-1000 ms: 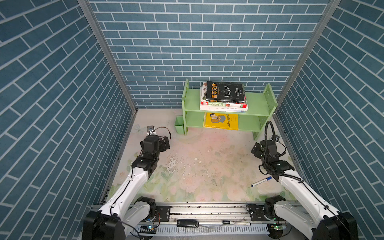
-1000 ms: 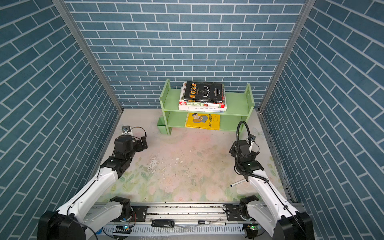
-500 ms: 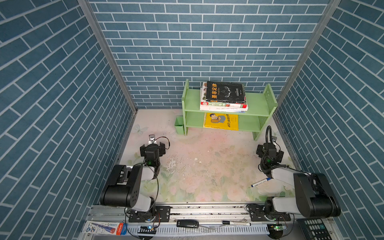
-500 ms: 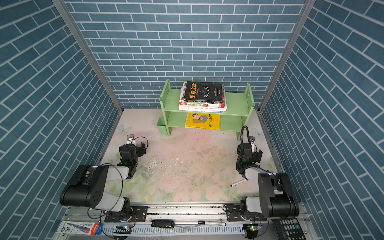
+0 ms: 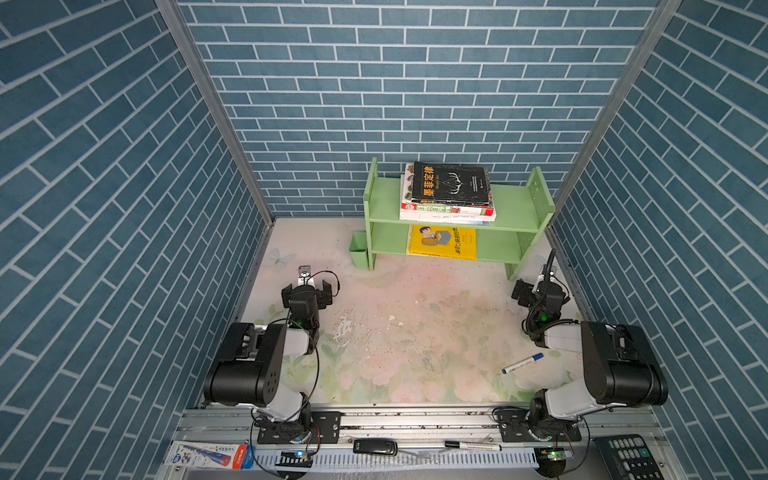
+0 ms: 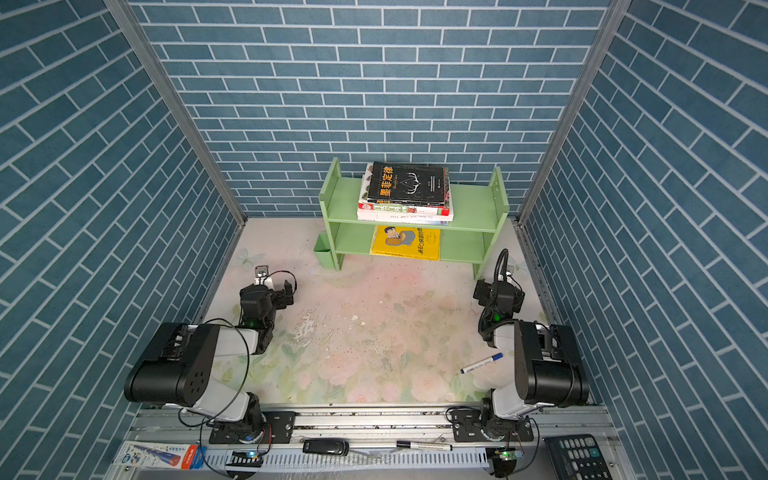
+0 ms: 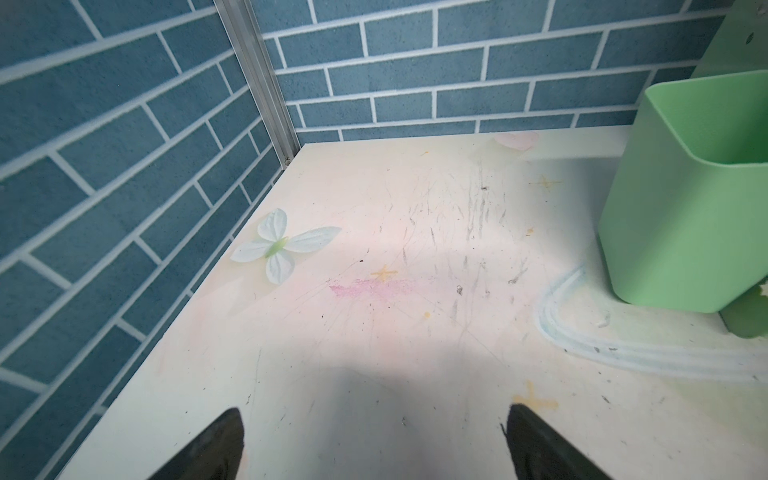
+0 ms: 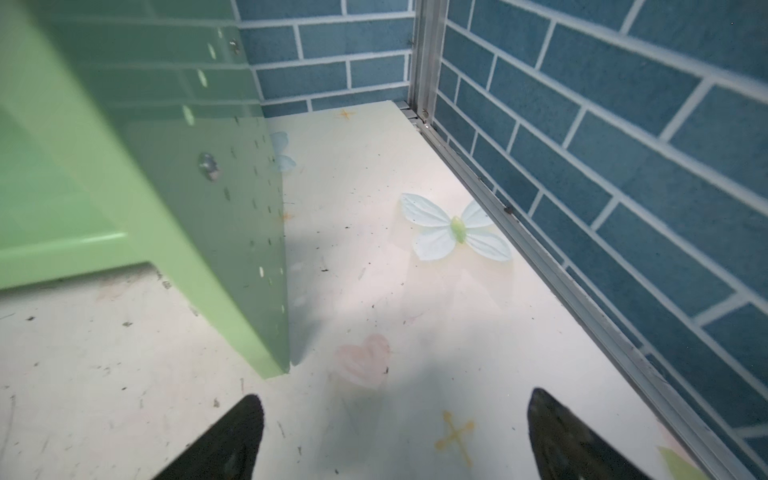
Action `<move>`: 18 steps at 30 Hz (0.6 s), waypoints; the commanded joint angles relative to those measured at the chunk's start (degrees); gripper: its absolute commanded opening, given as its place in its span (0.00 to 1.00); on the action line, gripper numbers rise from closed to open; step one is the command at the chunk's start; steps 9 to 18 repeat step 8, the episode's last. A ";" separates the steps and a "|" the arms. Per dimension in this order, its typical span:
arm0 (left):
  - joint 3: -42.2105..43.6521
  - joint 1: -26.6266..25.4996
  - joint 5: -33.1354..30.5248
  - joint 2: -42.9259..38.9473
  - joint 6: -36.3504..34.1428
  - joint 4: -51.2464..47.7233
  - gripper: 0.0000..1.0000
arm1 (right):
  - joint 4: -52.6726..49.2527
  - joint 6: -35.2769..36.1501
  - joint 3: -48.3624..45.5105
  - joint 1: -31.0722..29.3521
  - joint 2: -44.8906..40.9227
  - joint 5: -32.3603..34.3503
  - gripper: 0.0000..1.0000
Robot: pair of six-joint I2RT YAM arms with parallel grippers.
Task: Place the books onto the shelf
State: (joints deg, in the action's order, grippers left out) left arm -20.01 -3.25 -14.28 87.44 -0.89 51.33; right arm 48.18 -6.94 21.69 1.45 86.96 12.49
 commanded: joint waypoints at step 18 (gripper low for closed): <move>-0.73 0.26 0.06 0.07 -0.26 0.96 1.00 | 1.93 3.25 0.81 0.40 1.68 -6.86 0.99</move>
